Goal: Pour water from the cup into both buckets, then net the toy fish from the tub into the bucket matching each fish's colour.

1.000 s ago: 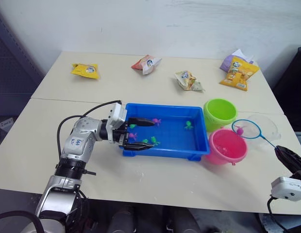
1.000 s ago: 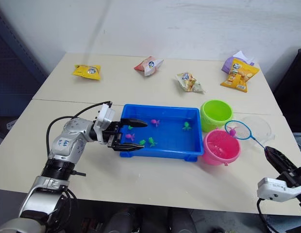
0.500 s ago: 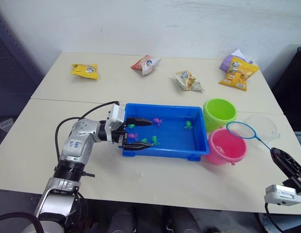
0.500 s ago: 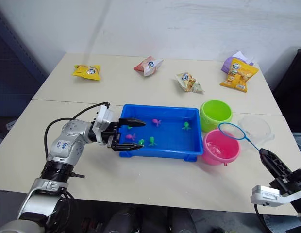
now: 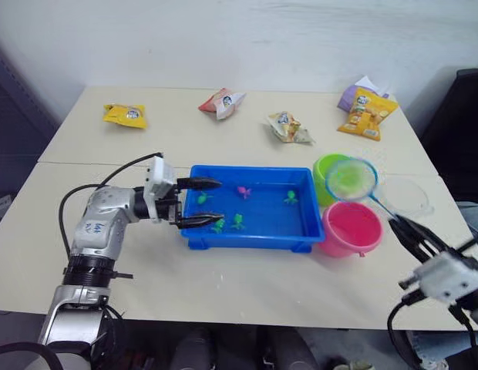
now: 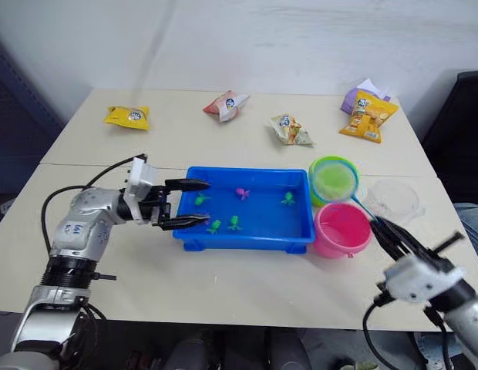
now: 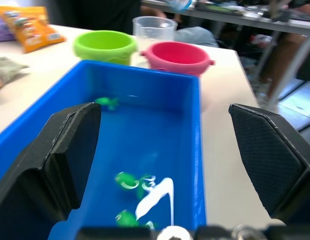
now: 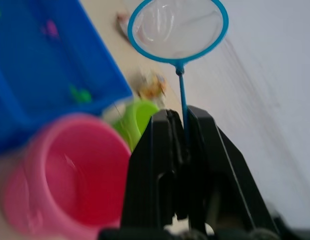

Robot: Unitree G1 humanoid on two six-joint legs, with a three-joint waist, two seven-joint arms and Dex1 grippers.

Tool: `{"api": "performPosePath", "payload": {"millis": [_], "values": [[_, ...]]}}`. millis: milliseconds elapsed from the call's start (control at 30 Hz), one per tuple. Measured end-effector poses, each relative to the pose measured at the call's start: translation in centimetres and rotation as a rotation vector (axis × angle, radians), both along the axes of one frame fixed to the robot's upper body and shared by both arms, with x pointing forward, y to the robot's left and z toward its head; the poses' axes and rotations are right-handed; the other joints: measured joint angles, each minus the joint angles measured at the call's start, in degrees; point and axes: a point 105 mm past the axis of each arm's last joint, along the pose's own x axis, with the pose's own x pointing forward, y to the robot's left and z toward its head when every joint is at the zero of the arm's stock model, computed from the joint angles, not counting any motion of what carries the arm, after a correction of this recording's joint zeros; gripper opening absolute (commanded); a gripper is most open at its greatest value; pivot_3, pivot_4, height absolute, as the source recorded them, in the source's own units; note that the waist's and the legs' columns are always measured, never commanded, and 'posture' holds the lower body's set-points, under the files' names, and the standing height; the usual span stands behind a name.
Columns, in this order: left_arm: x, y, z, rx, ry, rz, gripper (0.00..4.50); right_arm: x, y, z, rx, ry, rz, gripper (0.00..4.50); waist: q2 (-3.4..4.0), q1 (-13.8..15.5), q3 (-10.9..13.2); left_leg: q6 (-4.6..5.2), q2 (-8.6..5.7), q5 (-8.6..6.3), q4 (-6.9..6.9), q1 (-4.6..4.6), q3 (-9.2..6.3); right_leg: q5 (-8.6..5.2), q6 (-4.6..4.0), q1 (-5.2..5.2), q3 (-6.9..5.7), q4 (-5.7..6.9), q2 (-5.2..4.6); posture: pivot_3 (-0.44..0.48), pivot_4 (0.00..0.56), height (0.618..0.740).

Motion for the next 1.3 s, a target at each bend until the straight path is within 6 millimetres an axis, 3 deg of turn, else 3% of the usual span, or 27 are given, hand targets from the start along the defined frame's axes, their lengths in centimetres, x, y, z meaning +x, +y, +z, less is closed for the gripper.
{"api": "performPosePath", "payload": {"millis": [100, 167, 267, 467, 633, 1067, 1300], "values": [[0.2, 2.1, -0.2, 0.011, 0.013, 0.083, 4.41, 1.8, 1.9, 0.1, 0.143, 0.199, 0.068, 0.0, -0.02, 0.61, 0.01, 0.0, 0.01, 0.0, 0.01, -0.1, -0.14, -0.02, -0.05, -0.05, -0.09, -0.03, -0.03, 0.0, 0.15, 0.738], [-0.1, 3.8, -0.8, 0.025, 0.028, 0.139, 4.41, 2.6, 3.2, -1.8, 0.265, 0.442, 0.102, 0.0, -0.02, 0.92, 0.01, 0.04, 0.0, -0.04, 0.0, -0.17, -0.24, -0.05, -0.09, -0.04, -0.16, -0.11, -0.1, 0.0, 0.15, 0.738], [-0.3, 5.0, -1.7, 0.021, 0.056, 0.189, 4.41, 3.6, 4.4, -3.8, 0.304, 0.642, 0.092, 0.0, -0.02, 1.51, 0.01, 0.16, -0.06, -0.12, 0.11, -0.41, -0.25, -0.03, -0.06, -0.18, -0.2, -0.23, -0.21, 0.0, 0.15, 0.738], [-0.5, 4.9, -1.2, 0.027, 0.02, 0.202, 4.41, 5.1, 5.6, -5.1, 0.309, 0.84, 0.028, 0.0, -0.02, 1.96, 0.01, 0.21, -0.08, -0.16, 0.08, -0.52, -0.3, -0.02, -0.04, -0.2, -0.28, -0.4, -0.26, 0.0, 0.15, 0.738], [-1.0, 4.1, -0.7, 0.047, -0.02, 0.186, 4.41, 7.1, 5.1, -7.0, 0.226, 1.011, -0.133, 0.0, -0.02, 1.56, 0.01, 0.2, -0.08, -0.15, 0.06, -0.55, -0.29, -0.02, -0.04, -0.27, -0.28, -0.36, -0.26, 0.0, 0.15, 0.738], [-1.3, 3.9, -0.2, 0.09, -0.037, 0.196, 4.41, 10.2, 8.7, -7.6, 0.185, 1.113, -0.187, 0.0, -0.01, 0.46, 0.0, 0.2, -0.08, -0.14, 0.12, -1.0, -0.3, -0.01, -0.02, -0.69, -0.37, -0.27, -0.24, 0.0, 0.15, 0.738], [-1.0, 4.3, -1.4, 0.142, 0.041, 0.218, 4.41, 11.7, 11.3, -8.2, 0.231, 1.099, -0.13, 0.0, -0.01, 0.51, 0.0, 0.19, -0.11, -0.09, 0.26, -1.38, -0.17, -0.01, -0.02, -1.17, -0.29, 0.28, -0.24, 0.0, 0.15, 0.738]]}}
